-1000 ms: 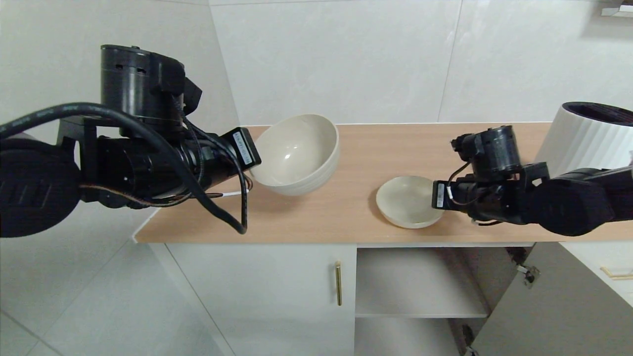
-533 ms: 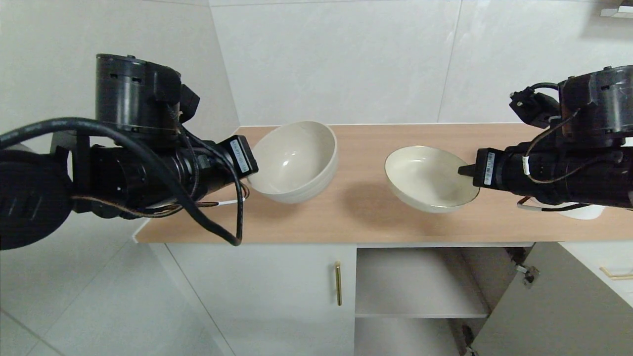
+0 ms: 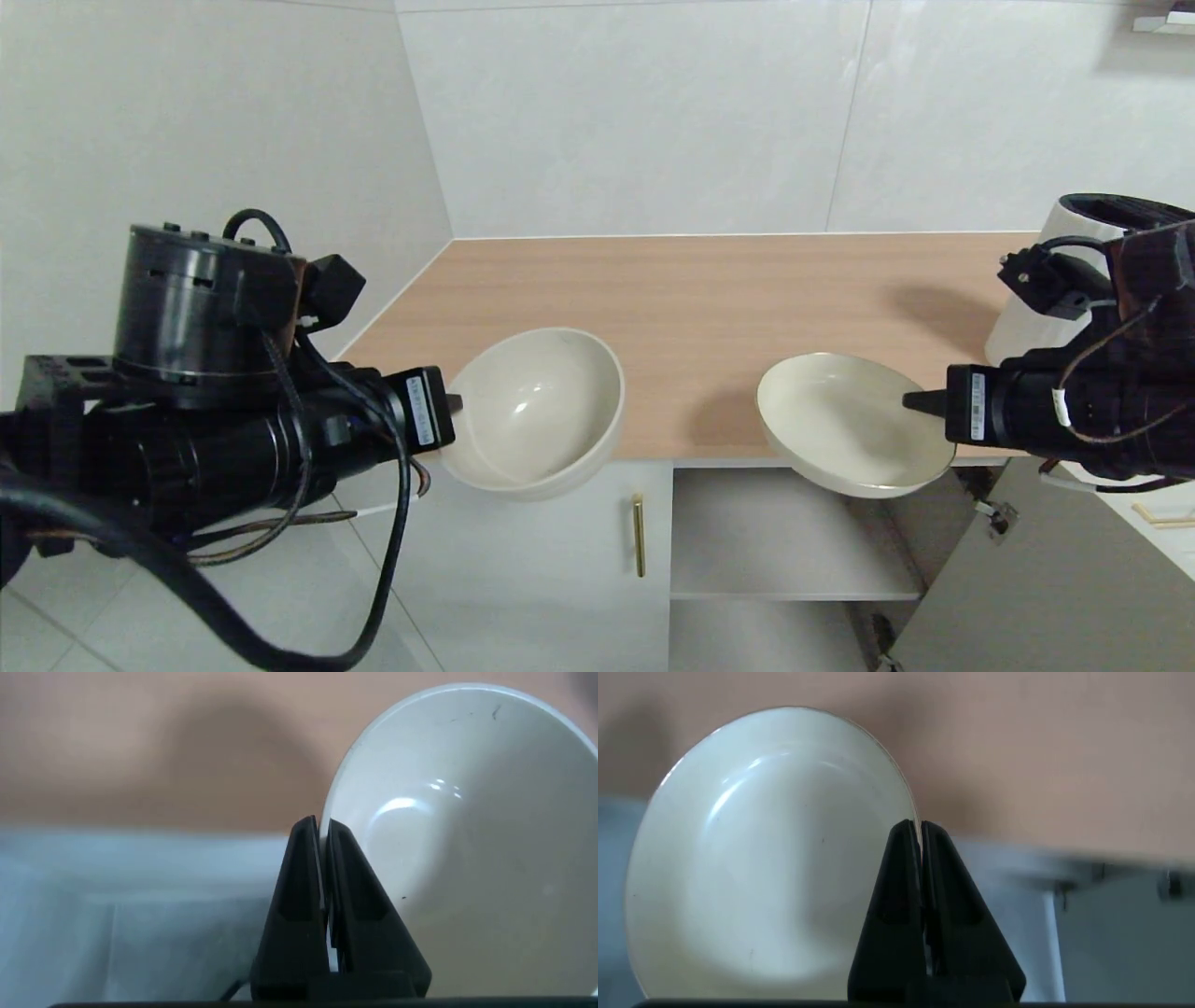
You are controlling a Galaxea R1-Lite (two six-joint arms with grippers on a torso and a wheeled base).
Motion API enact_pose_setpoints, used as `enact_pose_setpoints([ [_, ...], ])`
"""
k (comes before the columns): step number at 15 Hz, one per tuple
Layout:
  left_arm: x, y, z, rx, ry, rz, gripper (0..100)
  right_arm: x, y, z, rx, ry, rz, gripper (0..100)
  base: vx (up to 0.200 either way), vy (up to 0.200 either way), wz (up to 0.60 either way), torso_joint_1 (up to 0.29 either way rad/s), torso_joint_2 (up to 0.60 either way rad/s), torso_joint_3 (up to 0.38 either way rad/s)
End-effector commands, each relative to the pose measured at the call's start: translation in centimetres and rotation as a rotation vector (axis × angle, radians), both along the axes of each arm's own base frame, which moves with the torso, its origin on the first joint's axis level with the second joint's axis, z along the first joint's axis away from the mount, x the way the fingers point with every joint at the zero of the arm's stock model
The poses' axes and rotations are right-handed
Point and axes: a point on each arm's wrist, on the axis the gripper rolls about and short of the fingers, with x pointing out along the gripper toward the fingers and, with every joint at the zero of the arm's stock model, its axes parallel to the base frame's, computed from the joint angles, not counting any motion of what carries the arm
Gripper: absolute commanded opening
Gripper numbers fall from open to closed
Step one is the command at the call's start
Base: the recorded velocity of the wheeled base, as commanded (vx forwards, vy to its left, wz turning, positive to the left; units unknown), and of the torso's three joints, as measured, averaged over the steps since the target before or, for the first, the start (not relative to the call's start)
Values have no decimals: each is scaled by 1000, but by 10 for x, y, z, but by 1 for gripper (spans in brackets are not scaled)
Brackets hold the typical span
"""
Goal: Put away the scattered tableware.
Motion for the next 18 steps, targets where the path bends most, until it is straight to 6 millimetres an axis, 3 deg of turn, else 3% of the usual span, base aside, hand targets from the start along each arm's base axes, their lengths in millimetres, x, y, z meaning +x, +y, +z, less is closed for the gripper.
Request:
enact_pose_setpoints([
  [1,-5,3,-10,4,15,-4,0,-11,-3,-13,-13,40,15,0,0,0,0,0,0,0],
  [3,-5,2,-10,-4,17,-16,0,-11,-2,-14,-14,43,22,0,0,0,0,0,0,0],
  [9,0,-1,-15,5,35,-18,0,-4,1,-21,-25,71,20,0,-200,0,0,2,-1,3],
  [18,2,-2,-19,14,45,-20,0,7,-2,-35,-42,93,-10,0,0,0,0,0,0,0],
])
